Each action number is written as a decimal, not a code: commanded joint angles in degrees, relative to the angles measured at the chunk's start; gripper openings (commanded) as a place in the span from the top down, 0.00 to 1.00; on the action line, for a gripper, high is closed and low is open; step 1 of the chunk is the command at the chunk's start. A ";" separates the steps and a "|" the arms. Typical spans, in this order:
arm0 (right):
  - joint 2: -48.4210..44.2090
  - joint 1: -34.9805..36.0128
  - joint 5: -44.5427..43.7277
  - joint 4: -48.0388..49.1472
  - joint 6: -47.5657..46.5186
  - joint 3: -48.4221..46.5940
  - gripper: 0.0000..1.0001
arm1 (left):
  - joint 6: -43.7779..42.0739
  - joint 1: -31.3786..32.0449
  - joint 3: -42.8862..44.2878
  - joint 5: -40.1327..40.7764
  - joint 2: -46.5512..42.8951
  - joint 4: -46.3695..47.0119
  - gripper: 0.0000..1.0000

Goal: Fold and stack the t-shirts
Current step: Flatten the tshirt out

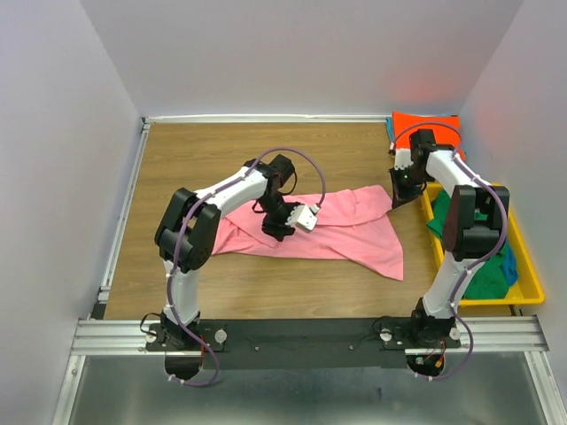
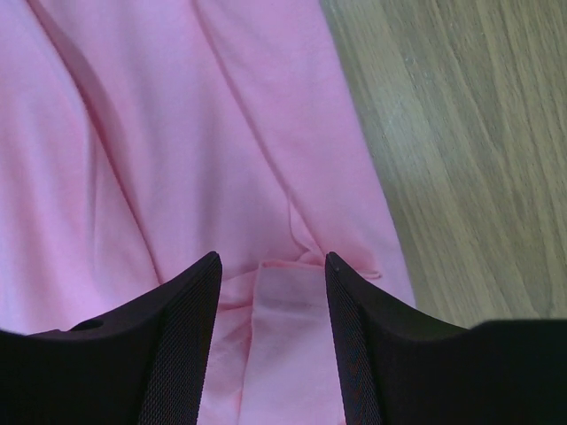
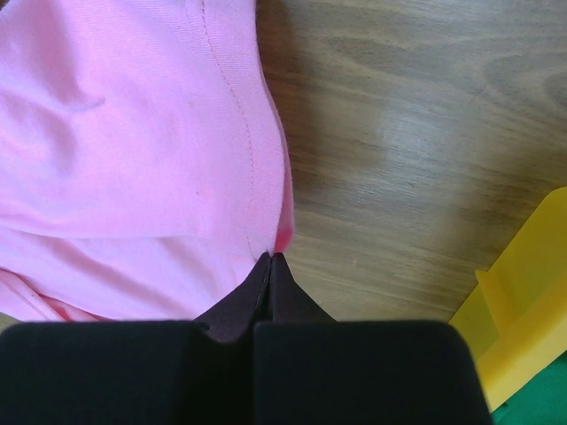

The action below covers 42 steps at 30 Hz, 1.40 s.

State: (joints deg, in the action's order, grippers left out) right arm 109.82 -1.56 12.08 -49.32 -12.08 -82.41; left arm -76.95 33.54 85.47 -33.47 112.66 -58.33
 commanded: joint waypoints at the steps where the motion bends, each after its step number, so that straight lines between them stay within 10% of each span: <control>1: 0.66 0.07 -0.30 -0.78 -0.67 -0.12 0.99 | -0.84 0.39 -0.48 0.25 1.33 -1.35 0.42; 16: 0.84 0.07 -0.39 -0.78 -0.84 -0.03 0.99 | 0.48 0.65 -1.98 4.12 3.35 -1.09 0.46; 23: 0.22 0.07 -0.83 -0.95 -1.02 0.23 0.99 | 1.45 0.65 -1.80 4.47 1.26 -0.74 0.97; 27: -1.27 0.16 -0.83 -1.04 -1.02 -0.20 1.00 | 3.90 -1.36 -0.05 2.98 -3.75 -1.00 1.00; 42: -4.79 -0.11 0.67 -1.30 2.23 -12.15 0.99 | 20.24 -33.09 10.25 -10.12 -20.02 10.04 1.00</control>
State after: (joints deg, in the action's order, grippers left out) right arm 107.00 -1.56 12.14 -50.43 -11.38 -89.89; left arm -65.06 2.87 96.05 -38.11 95.68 -55.57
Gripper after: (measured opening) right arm 0.005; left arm 0.007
